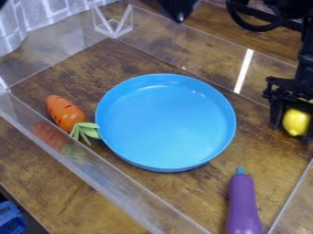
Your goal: Put the lemon on the blue tray
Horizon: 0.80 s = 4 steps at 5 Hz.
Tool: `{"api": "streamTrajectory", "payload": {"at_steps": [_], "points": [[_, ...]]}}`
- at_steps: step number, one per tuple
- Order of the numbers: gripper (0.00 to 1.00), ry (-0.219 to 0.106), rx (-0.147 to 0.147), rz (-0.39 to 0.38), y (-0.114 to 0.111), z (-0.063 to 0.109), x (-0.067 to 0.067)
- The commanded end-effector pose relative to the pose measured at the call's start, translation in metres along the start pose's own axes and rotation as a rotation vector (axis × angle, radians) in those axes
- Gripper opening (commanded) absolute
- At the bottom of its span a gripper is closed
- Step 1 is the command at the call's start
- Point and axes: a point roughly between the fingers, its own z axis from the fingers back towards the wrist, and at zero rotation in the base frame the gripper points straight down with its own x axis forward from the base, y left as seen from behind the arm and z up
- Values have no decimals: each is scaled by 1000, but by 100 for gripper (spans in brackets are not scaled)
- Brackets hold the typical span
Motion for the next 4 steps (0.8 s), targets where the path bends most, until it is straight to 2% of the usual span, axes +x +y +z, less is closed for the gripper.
{"api": "streamTrajectory", "payload": {"at_steps": [1, 3, 4], "points": [[0, -50, 1, -40, -21, 28, -9], [0, -33, 17, -42, -3, 36, -21], [0, -23, 25, -44, -6, 46, -23]]}}
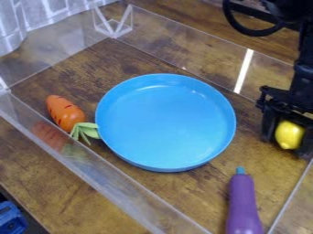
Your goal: Put the lemon on the blue tray
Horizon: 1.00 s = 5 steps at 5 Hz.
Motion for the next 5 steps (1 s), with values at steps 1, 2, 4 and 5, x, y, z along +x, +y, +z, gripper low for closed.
{"api": "streamTrajectory", "payload": {"at_steps": [1, 2, 4, 5], "points": [[0, -103, -12, -14, -6, 57, 5], [0, -98, -4, -14, -9, 69, 2], [0, -132, 23, -22, 11, 115, -30], [0, -142, 32, 65, 47, 131, -55]]}}
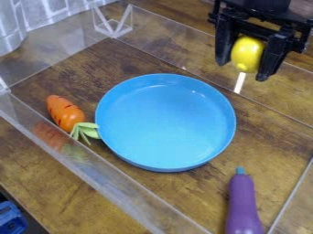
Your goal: Put the lemon on the blue tray
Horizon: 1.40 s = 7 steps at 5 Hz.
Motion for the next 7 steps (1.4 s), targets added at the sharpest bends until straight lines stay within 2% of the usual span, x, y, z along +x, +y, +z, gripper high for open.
{"api": "streamTrajectory", "payload": {"at_steps": [1, 2, 3, 5, 6, 7], "points": [[0, -5, 11, 9, 11, 20, -16], [0, 46, 20, 31, 23, 26, -31], [0, 96, 31, 46, 42, 19, -50], [0, 171, 63, -153, 41, -15, -50], [0, 202, 73, -201, 38, -37, -57], [0, 224, 75, -241, 39, -59, -58]]}}
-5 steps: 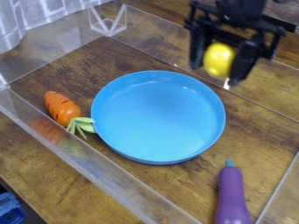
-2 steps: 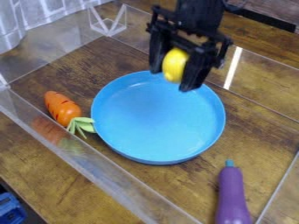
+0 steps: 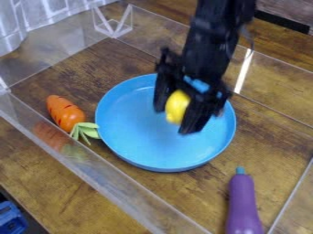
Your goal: Put the lemon on the blue tray
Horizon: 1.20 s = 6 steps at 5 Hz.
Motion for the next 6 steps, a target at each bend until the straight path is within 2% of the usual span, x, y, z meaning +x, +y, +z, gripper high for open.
{"api": "streamTrajectory", "payload": {"at_steps": [1, 3, 4, 6], "points": [[0, -52, 13, 3, 8, 12, 6], [0, -34, -15, 83, 37, 6, 5], [100, -29, -29, 103, 40, 2, 7], [100, -56, -81, 126, 41, 23, 4]]}}
